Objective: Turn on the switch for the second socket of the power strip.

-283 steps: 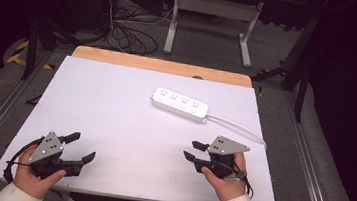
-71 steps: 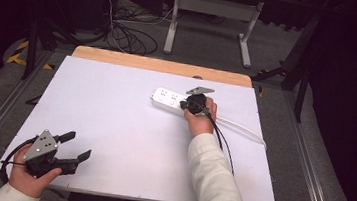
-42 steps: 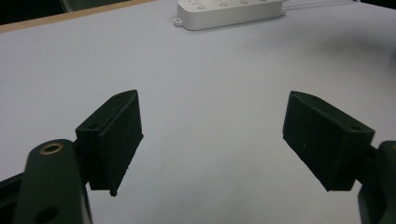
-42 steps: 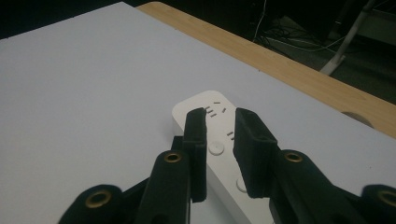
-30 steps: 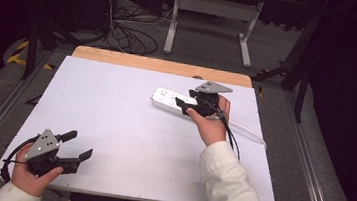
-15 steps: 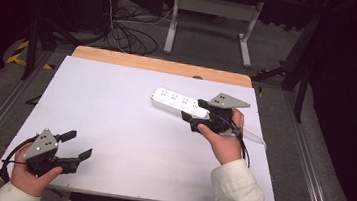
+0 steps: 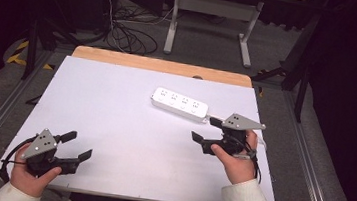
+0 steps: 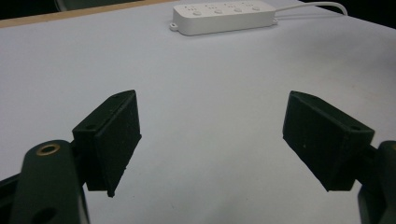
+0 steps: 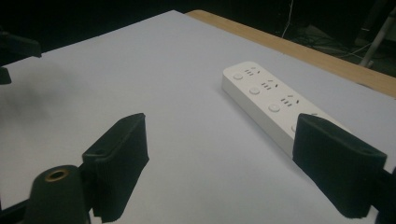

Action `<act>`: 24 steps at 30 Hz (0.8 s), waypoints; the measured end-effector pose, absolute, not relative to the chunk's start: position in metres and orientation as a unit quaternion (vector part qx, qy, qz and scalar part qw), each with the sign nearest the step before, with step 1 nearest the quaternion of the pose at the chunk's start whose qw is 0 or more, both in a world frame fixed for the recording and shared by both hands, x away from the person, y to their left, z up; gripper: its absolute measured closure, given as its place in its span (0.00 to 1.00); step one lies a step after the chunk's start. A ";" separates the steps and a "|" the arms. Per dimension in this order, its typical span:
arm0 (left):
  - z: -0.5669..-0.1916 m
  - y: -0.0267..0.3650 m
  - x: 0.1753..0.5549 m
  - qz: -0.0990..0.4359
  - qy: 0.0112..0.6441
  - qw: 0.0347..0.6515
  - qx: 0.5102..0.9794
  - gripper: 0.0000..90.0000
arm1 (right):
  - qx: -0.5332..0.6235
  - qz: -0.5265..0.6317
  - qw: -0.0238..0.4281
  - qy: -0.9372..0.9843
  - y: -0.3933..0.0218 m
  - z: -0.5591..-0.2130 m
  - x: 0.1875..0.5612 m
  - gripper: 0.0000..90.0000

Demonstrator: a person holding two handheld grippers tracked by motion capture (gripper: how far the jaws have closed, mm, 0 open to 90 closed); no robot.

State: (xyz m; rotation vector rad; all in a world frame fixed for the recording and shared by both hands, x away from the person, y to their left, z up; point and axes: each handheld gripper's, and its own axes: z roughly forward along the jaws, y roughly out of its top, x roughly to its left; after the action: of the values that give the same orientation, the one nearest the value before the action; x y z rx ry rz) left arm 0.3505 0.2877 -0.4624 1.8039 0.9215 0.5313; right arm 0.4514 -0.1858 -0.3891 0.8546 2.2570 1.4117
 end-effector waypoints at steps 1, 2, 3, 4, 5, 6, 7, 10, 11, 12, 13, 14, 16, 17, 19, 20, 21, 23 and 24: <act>-0.462 0.288 0.350 0.219 0.380 0.500 0.747 0.22 | 0.300 0.497 0.170 0.796 -0.188 -0.391 0.449 0.20; -0.462 0.288 0.350 0.222 0.378 0.498 0.748 0.22 | 0.300 0.500 0.167 0.795 -0.190 -0.394 0.447 0.20; -0.462 0.288 0.350 0.221 0.378 0.498 0.749 0.22 | 0.298 0.501 0.165 0.796 -0.191 -0.396 0.446 0.20; -0.462 0.288 0.350 0.221 0.377 0.497 0.749 0.22 | 0.297 0.502 0.161 0.796 -0.193 -0.399 0.444 0.20; -0.462 0.288 0.349 0.219 0.378 0.496 0.751 0.22 | 0.295 0.503 0.159 0.797 -0.194 -0.401 0.442 0.20; -0.462 0.288 0.349 0.218 0.377 0.496 0.751 0.21 | 0.293 0.503 0.158 0.798 -0.196 -0.404 0.441 0.20; -0.462 0.288 0.349 0.217 0.377 0.497 0.751 0.21 | 0.292 0.503 0.157 0.798 -0.197 -0.406 0.439 0.20; -0.461 0.287 0.348 0.218 0.374 0.498 0.751 0.21 | 0.288 0.503 0.152 0.800 -0.201 -0.414 0.433 0.20; -0.461 0.287 0.348 0.218 0.374 0.498 0.752 0.21 | 0.287 0.504 0.151 0.800 -0.202 -0.417 0.432 0.20; -0.461 0.287 0.348 0.217 0.373 0.498 0.752 0.20 | 0.286 0.503 0.151 0.801 -0.204 -0.420 0.431 0.20; -0.461 0.287 0.348 0.219 0.370 0.499 0.752 0.20 | 0.289 0.504 0.148 0.801 -0.205 -0.423 0.429 0.20; -0.461 0.287 0.347 0.217 0.367 0.498 0.755 0.19 | 0.290 0.503 0.146 0.801 -0.207 -0.426 0.428 0.20; -0.461 0.287 0.347 0.217 0.362 0.498 0.757 0.17 | 0.294 0.504 0.142 0.799 -0.210 -0.433 0.427 0.20; -0.461 0.288 0.346 0.218 0.360 0.499 0.758 0.16 | 0.294 0.505 0.142 0.799 -0.211 -0.436 0.426 0.20; -0.461 0.288 0.346 0.218 0.358 0.498 0.759 0.16 | 0.301 0.503 0.140 0.798 -0.214 -0.443 0.424 0.20; -0.461 0.288 0.346 0.219 0.358 0.498 0.759 0.16 | 0.304 0.501 0.139 0.798 -0.215 -0.447 0.423 0.19; -0.461 0.288 0.346 0.219 0.358 0.498 0.759 0.16 | 0.305 0.498 0.138 0.800 -0.217 -0.450 0.422 0.18; -0.462 0.289 0.345 0.222 0.357 0.501 0.756 0.15 | 0.309 0.491 0.134 0.803 -0.219 -0.457 0.421 0.17; -0.463 0.290 0.345 0.223 0.357 0.502 0.756 0.14 | 0.310 0.486 0.134 0.806 -0.220 -0.460 0.420 0.16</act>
State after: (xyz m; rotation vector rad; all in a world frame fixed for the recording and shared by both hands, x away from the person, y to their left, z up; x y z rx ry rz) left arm 0.3447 0.2896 -0.4629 1.8261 0.8620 0.5377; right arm 0.4198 -0.2204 -0.4595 0.8992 2.3369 1.4077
